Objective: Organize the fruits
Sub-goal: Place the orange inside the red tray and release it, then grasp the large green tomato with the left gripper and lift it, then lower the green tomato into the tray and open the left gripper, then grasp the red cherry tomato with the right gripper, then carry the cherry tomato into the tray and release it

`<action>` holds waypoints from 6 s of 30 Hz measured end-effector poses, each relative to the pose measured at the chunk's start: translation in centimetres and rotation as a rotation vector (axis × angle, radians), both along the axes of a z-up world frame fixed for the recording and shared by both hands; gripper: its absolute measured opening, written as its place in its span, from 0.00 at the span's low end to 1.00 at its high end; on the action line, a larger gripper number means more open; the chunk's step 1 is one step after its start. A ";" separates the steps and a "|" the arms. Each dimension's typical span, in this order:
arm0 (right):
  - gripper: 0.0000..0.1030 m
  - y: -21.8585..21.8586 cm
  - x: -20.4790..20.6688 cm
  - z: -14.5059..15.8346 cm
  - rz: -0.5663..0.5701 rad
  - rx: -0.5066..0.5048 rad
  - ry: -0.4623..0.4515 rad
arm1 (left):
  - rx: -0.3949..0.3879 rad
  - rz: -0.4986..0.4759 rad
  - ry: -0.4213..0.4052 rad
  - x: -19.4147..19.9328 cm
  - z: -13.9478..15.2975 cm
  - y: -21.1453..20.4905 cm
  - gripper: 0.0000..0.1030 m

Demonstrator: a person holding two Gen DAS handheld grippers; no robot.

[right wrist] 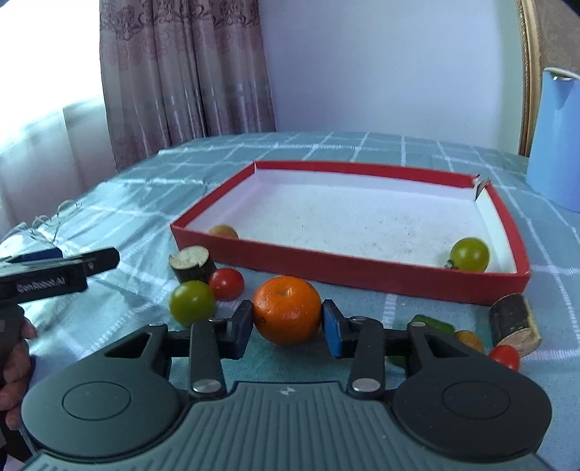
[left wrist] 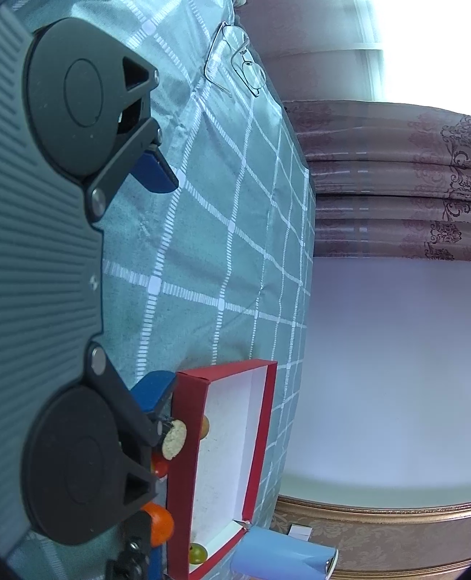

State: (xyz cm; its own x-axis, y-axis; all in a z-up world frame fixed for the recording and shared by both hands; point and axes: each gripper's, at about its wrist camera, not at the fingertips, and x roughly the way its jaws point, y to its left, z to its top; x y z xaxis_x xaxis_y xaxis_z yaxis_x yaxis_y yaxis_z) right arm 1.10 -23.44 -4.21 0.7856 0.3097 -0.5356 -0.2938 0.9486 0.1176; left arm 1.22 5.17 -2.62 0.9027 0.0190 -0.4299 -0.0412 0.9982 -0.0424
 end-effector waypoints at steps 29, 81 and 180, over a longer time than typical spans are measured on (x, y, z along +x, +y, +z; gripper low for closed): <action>0.69 -8.0 1.1 3.8 -0.199 0.012 -0.179 | 0.120 -0.208 -0.083 -2.9 1.4 -4.4 1.00; 0.69 -17.8 -4.5 -0.7 -0.328 0.227 -0.154 | 0.092 -0.248 0.046 8.0 5.3 -11.3 0.29; 0.23 -8.5 3.9 0.9 -0.193 0.015 -0.066 | 0.062 -0.045 0.039 1.9 1.0 -1.5 0.97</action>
